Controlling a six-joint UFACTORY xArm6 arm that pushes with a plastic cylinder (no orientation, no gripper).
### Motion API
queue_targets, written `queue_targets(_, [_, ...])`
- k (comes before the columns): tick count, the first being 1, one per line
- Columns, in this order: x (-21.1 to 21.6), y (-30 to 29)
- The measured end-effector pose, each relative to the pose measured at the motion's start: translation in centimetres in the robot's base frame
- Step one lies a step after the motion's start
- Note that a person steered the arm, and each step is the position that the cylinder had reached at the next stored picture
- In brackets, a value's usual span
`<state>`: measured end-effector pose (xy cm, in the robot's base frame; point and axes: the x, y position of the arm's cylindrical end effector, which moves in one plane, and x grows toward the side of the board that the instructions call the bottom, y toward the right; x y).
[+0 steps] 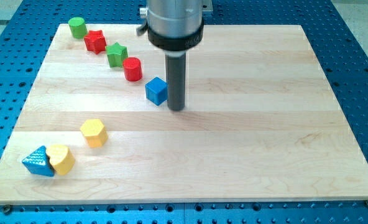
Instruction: Move the yellow hexagon to the bottom right side of the blue cube
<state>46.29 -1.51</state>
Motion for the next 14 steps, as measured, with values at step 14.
queue_targets(14, [3.5,-4.4])
